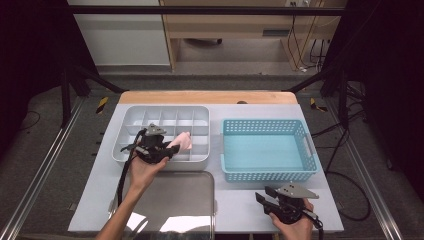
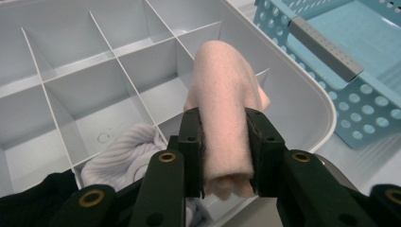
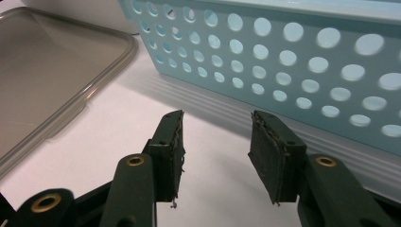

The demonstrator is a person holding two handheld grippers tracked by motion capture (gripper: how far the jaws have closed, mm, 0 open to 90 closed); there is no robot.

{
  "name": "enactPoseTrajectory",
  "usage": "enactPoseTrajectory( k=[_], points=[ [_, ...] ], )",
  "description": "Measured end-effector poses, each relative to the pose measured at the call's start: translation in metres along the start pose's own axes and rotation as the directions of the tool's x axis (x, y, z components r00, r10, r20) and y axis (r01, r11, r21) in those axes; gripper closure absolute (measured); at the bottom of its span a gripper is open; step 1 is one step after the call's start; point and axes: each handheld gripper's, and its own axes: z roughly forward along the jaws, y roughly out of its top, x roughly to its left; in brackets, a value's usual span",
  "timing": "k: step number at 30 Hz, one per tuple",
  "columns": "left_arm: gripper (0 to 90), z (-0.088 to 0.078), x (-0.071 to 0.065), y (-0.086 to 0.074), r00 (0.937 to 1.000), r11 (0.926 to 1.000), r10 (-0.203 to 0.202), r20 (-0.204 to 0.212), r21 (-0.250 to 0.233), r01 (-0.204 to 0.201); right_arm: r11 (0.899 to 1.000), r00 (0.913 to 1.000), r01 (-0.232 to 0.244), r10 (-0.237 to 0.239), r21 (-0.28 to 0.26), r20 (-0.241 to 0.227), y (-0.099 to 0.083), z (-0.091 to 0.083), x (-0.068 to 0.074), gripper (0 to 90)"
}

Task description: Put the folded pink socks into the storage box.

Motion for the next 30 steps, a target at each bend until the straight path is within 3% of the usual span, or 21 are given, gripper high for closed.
enactPoseTrajectory(
  k=[13, 19, 24, 30],
  points=[
    [69.3, 0.017, 0.002, -0.004, 0.9995, 0.9948, 0.024, -0.022, 0.099, -0.022, 1.0, 0.9999, 0.011, -0.011, 0.017, -0.007, 0.0, 0.004, 0.0, 55.7],
    [69.5, 0.02, 0.002, -0.005, 0.9991, 0.9928, 0.028, -0.032, 0.118, -0.024, 1.0, 0.9999, 0.008, -0.008, 0.024, -0.009, -0.001, 0.005, 0.0, 56.0],
    [69.7, 0.024, 0.002, -0.003, 0.9993, 0.9868, 0.028, -0.025, 0.16, -0.024, 1.0, 0.9999, 0.009, -0.009, 0.026, -0.013, 0.0, 0.007, 0.001, 56.1],
    [69.9, 0.027, -0.004, -0.002, 0.9981, 0.9793, 0.055, -0.027, 0.196, -0.049, 1.0, 0.9998, 0.01, -0.009, 0.03, -0.018, 0.001, 0.008, 0.001, 56.3]
  ],
)
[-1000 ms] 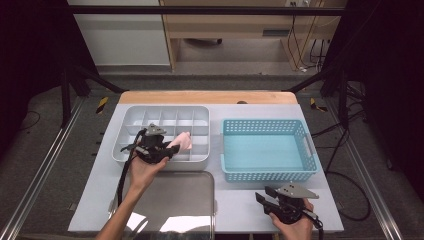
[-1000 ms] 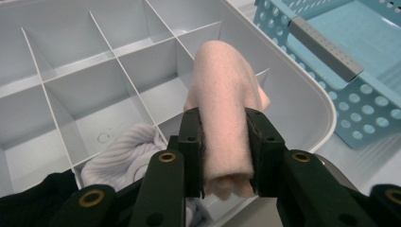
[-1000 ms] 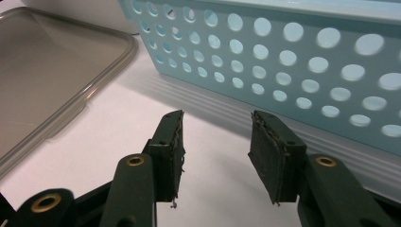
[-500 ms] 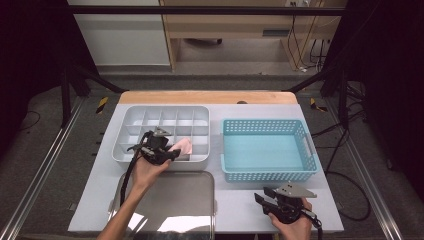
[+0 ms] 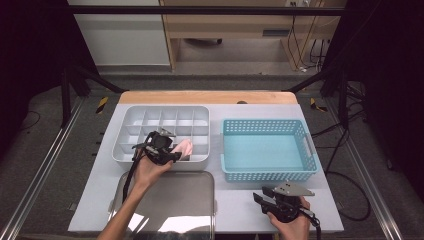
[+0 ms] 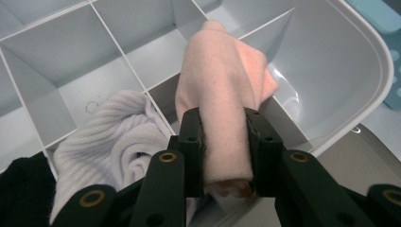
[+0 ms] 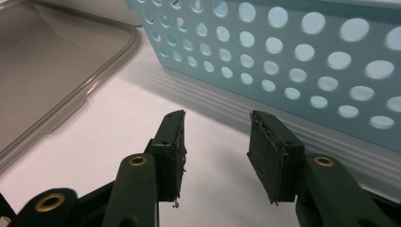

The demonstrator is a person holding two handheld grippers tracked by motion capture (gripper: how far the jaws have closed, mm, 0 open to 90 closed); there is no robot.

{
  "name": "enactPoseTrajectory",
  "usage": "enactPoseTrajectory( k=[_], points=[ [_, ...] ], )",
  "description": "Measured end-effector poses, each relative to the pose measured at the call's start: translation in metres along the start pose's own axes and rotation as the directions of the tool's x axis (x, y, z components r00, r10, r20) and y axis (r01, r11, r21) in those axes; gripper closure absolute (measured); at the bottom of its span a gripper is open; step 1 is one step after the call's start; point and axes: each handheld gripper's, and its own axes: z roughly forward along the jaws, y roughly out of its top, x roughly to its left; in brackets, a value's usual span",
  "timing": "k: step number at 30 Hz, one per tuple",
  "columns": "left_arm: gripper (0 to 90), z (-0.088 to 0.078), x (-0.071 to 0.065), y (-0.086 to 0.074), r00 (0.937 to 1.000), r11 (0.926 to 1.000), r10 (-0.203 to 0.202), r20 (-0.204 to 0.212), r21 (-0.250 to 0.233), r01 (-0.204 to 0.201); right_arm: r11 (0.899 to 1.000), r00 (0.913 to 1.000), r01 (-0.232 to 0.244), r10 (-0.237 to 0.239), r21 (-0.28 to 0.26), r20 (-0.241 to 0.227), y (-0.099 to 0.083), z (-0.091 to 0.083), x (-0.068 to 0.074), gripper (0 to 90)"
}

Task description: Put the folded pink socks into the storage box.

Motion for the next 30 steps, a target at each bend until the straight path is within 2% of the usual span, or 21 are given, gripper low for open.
enactPoseTrajectory(
  k=[10, 15, 17, 20, 22, 25, 27, 28, 30],
  points=[
    [70.0, 0.008, 0.002, -0.001, 0.9997, 0.9997, -0.008, 0.024, 0.022, 0.007, 1.0, 1.0, 0.001, -0.001, 0.008, -0.002, 0.0, 0.002, 0.001, 56.3],
    [68.0, 0.007, 0.004, -0.003, 0.999, 0.9998, -0.019, 0.041, -0.009, 0.019, 1.0, 1.0, 0.006, -0.006, 0.008, 0.0, 0.0, 0.002, 0.001, 56.1],
    [63.8, 0.005, 0.006, -0.005, 0.9979, 0.999, -0.029, 0.057, -0.032, 0.031, 1.0, 1.0, 0.004, -0.004, 0.007, -0.001, 0.0, 0.001, 0.0, 56.0],
    [52.4, 0.0, 0.007, -0.005, 0.9975, 0.9978, -0.028, 0.065, -0.058, 0.032, 1.0, 1.0, 0.002, -0.002, 0.004, -0.001, 0.0, 0.0, 0.0, 55.8],
    [52.4, -0.003, 0.008, -0.005, 0.9973, 0.9964, -0.028, 0.068, -0.078, 0.033, 1.0, 1.0, 0.004, -0.004, 0.002, 0.002, 0.0, 0.0, -0.001, 55.8],
    [55.7, -0.005, 0.006, -0.003, 0.9982, 0.9938, -0.024, 0.055, -0.107, 0.03, 1.0, 1.0, 0.007, -0.007, -0.002, 0.005, 0.0, -0.001, -0.001, 56.2],
    [64.0, -0.003, 0.005, -0.003, 0.9991, 0.9941, -0.029, 0.031, -0.104, 0.032, 1.0, 0.9999, 0.009, -0.009, -0.004, 0.004, 0.001, -0.001, -0.001, 57.1],
    [69.1, -0.002, 0.006, -0.004, 0.9988, 0.9935, -0.034, 0.035, -0.107, 0.038, 1.0, 1.0, 0.006, -0.006, -0.002, 0.0, 0.001, -0.001, -0.001, 57.5],
    [72.9, 0.001, 0.006, -0.005, 0.9986, 0.9936, -0.043, 0.032, -0.103, 0.046, 1.0, 0.9999, 0.014, -0.014, -0.004, 0.0, 0.001, -0.001, -0.001, 57.8]
  ],
)
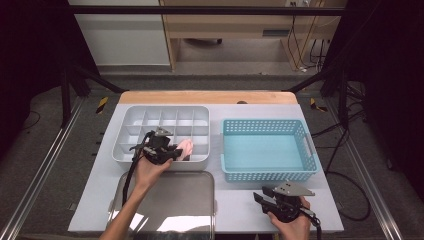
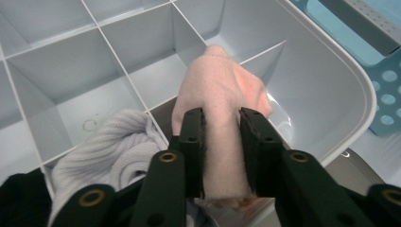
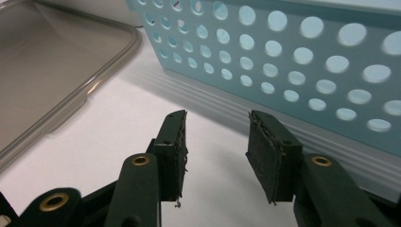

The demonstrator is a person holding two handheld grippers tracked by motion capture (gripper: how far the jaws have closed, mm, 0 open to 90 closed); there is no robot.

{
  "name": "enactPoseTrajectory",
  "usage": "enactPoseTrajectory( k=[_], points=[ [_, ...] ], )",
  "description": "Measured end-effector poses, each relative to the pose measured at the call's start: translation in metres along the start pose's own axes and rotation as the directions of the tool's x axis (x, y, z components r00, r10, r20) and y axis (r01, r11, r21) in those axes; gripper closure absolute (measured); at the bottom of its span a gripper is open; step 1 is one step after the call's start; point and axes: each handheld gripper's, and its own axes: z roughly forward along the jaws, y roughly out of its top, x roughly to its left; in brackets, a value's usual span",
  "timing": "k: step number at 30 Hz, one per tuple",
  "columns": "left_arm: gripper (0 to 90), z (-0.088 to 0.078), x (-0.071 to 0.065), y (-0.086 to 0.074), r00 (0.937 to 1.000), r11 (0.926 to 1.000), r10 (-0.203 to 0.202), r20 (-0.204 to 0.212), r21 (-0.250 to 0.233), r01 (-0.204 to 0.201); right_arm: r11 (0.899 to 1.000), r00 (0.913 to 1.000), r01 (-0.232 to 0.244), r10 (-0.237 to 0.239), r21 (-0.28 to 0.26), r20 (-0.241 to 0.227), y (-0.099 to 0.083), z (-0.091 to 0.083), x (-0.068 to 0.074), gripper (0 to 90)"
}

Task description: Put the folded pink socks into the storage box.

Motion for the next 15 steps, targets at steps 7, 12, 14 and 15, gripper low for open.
enactPoseTrajectory(
  k=[7, 12, 14, 15],
  points=[
    [76.8, 0.0049, -0.003, -0.0004, 0.9997, 0.9976, 0.008, -0.021, 0.069, -0.006, 1.0, 1.0, -0.001, 0.001, 0.007, -0.002, -0.0003, 0.0018, 0.0007, 58.4],
    [75.0, 0.0101, -0.0042, -0.0006, 0.9993, 0.9961, 0.025, -0.029, 0.086, -0.023, 1.0, 1.0, 0.004, -0.004, 0.011, -0.008, 0.0, 0.0036, 0.0011, 58.3],
    [70.1, 0.0084, -0.004, -0.0005, 0.9994, 0.997, 0.026, -0.02, 0.073, -0.025, 1.0, 1.0, 0.001, -0.001, 0.011, -0.007, -0.0002, 0.0032, 0.0009, 58.1],
    [66.7, 0.007, -0.0034, 0.0, 0.9996, 0.9979, 0.026, -0.013, 0.06, -0.025, 1.0, 1.0, -0.002, 0.002, 0.011, -0.007, -0.0001, 0.0028, 0.0009, 58.0]
  ],
)
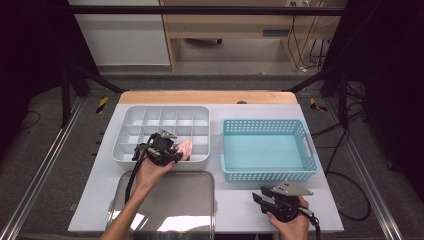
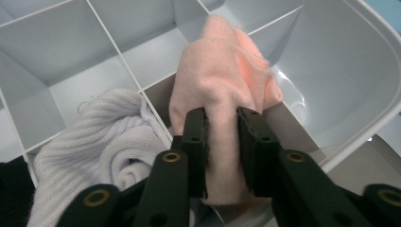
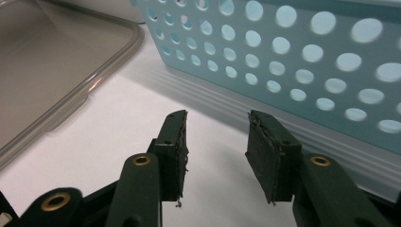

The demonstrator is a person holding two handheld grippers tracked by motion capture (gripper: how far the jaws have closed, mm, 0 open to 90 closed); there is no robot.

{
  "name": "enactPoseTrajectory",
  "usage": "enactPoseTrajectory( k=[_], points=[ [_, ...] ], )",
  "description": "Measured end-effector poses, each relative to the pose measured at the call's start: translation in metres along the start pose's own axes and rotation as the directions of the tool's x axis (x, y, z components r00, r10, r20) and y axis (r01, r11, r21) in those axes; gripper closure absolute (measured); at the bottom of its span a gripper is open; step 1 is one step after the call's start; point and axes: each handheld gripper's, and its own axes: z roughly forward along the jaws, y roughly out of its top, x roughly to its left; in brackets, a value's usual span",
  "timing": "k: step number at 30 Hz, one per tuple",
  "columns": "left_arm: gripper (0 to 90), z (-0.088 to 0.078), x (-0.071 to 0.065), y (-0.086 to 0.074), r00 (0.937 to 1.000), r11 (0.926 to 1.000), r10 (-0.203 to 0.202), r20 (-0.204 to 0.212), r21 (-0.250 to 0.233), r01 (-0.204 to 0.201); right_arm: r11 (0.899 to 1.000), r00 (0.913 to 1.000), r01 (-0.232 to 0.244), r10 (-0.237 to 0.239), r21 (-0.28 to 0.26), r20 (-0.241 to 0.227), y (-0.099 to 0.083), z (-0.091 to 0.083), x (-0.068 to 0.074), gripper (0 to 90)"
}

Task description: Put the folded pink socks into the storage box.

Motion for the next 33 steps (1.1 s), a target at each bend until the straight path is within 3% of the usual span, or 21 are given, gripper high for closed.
enactPoseTrajectory(
  k=[2, 6, 10, 12, 14, 19, 23, 28, 33],
  points=[
    [60.2, -0.003, 0.002, 0.002, 1.0, 0.9994, 0.002, 0.004, -0.035, -0.001, 1.0, 1.0, 0.005, -0.005, -0.005, 0.004, 0.0, -0.001, -0.001, 58.0],
    [55.0, 0.001, 0.002, 0.012, 1.0, 0.9991, 0.007, 0.0, -0.042, -0.007, 1.0, 1.0, 0.002, -0.002, -0.008, 0.001, 0.0, -0.001, -0.001, 58.0],
    [63.0, 0.012, -0.001, 0.015, 0.9992, 0.9995, 0.018, -0.035, -0.025, -0.019, 1.0, 1.0, 0.003, -0.003, -0.006, -0.001, 0.0, -0.001, -0.001, 58.1],
    [71.3, 0.013, 0.0, 0.013, 0.9998, 0.9996, -0.002, -0.021, -0.029, 0.002, 1.0, 1.0, 0.001, -0.001, -0.007, -0.001, 0.0, -0.002, -0.001, 58.2],
    [75.1, 0.011, 0.001, 0.012, 0.9998, 0.9999, 0.003, -0.022, -0.01, -0.003, 1.0, 1.0, 0.002, -0.002, -0.009, 0.001, 0.0, -0.002, -0.002, 58.3],
    [77.2, 0.018, -0.001, 0.011, 0.9981, 0.9975, 0.043, -0.044, 0.059, -0.04, 1.0, 1.0, 0.006, -0.006, -0.009, 0.0, 0.0, -0.002, -0.001, 58.4],
    [76.7, 0.024, -0.001, 0.012, 0.998, 0.9958, 0.048, -0.041, 0.079, -0.045, 1.0, 1.0, 0.006, -0.006, -0.005, -0.002, 0.0, -0.001, -0.001, 58.5],
    [70.6, 0.022, 0.003, 0.009, 0.9994, 0.9983, 0.033, -0.009, 0.048, -0.033, 1.0, 1.0, 0.005, -0.005, -0.002, -0.004, 0.0, -0.001, -0.001, 58.3],
    [55.3, 0.001, 0.008, 0.004, 0.9997, 0.9991, 0.01, 0.021, -0.043, -0.009, 1.0, 1.0, 0.003, -0.003, -0.013, -0.002, 0.001, -0.002, -0.001, 58.4]
  ],
)
